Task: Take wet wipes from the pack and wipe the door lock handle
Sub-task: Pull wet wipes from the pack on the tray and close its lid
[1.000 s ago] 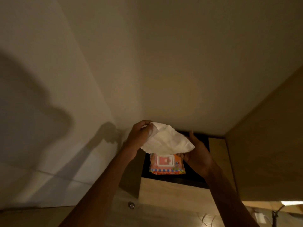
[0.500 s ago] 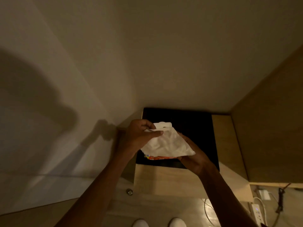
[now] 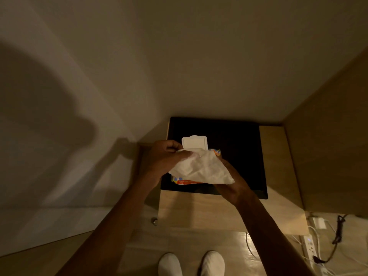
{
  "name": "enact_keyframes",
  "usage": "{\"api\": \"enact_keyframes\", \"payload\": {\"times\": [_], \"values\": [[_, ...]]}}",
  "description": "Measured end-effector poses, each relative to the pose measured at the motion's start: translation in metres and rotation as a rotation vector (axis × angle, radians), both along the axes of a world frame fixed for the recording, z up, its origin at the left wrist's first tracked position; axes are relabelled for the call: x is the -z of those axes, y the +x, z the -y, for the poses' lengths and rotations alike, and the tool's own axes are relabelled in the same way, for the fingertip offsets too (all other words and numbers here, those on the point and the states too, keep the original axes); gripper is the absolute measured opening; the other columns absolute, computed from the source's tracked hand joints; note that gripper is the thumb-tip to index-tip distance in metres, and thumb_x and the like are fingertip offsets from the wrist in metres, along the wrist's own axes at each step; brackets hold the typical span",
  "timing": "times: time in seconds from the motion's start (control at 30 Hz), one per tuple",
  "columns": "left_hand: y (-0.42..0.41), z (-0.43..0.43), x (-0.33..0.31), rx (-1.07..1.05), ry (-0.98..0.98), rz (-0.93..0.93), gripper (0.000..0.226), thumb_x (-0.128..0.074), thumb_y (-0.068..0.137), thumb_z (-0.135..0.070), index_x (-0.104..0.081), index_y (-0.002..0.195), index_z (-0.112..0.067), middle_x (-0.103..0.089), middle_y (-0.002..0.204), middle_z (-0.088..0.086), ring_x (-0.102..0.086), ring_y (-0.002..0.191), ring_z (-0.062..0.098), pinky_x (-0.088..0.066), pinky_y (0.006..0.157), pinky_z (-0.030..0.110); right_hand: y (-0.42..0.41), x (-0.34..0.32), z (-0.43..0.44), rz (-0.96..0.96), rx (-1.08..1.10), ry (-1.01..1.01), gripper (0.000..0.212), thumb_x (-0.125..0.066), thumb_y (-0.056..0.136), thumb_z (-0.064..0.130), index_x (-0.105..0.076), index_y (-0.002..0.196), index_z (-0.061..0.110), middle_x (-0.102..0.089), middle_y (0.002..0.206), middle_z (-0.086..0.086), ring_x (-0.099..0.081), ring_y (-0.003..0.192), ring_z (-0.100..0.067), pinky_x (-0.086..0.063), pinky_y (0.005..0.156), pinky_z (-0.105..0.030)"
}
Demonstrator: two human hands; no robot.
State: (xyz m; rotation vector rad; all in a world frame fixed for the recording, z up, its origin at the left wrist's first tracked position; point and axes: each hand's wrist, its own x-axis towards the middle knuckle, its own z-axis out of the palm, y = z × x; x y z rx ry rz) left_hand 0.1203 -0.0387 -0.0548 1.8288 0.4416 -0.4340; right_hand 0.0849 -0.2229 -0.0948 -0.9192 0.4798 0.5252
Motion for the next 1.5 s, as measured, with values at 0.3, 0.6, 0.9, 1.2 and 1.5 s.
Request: {"api": "enact_keyframes", "payload": {"times": [0.3, 0.6, 0.9, 1.2, 1.5], "values": [[0.012, -0.035, -0.005, -0.225, -0.173, 0.067, 0.02, -0.072, 0.08, -0.02, -0.067, 0.095, -0.008, -0.071, 0.1, 0.012, -0.067, 0.098, 0.026, -0.054, 0.09, 0.042, 0.019, 0.002, 0.018, 0.119, 0.056, -0.178, 0.022, -0.046, 0.097, 0.022, -0.063, 0.111, 0.019, -0.072, 0.093, 0.002, -0.064, 0.089, -0.014, -0.047, 0.075, -0.028], [0.015, -0.061, -0.01, -0.236, -0.265, 0.138, 0.005, -0.061, 0.089, -0.018, -0.064, 0.085, -0.018, -0.066, 0.111, 0.017, -0.063, 0.107, 0.03, -0.053, 0.093, 0.046, 0.039, -0.006, 0.036, 0.154, 0.12, -0.201, 0.038, -0.045, 0.098, 0.02, -0.05, 0.133, 0.008, -0.062, 0.127, -0.012, -0.06, 0.115, -0.028, -0.047, 0.096, -0.041], [0.013, -0.076, -0.007, -0.357, -0.332, 0.169, 0.007, -0.058, 0.092, -0.019, -0.065, 0.091, -0.019, -0.067, 0.105, 0.006, -0.063, 0.106, 0.024, -0.054, 0.082, 0.034, 0.041, -0.014, 0.048, 0.138, 0.207, -0.022, 0.036, -0.043, 0.099, 0.018, -0.049, 0.131, 0.002, -0.061, 0.125, -0.014, -0.063, 0.108, -0.026, -0.054, 0.088, -0.035], [0.004, -0.078, 0.012, -0.507, -0.236, 0.181, 0.012, -0.059, 0.092, -0.021, -0.065, 0.082, -0.023, -0.065, 0.093, 0.004, -0.061, 0.093, 0.022, -0.052, 0.086, 0.045, 0.044, -0.005, 0.053, 0.081, 0.294, -0.02, 0.019, -0.05, 0.095, 0.014, -0.058, 0.109, 0.004, -0.065, 0.106, -0.013, -0.067, 0.093, -0.022, -0.056, 0.08, -0.033], [0.001, -0.081, 0.024, -0.375, -0.18, 0.129, 0.014, -0.063, 0.086, -0.033, -0.067, 0.078, -0.023, -0.066, 0.09, 0.01, -0.061, 0.092, 0.026, -0.048, 0.084, 0.042, 0.045, -0.006, 0.064, 0.068, 0.273, -0.185, 0.024, -0.043, 0.096, 0.023, -0.06, 0.097, 0.006, -0.073, 0.077, -0.001, -0.067, 0.076, -0.014, -0.056, 0.058, -0.021]]}}
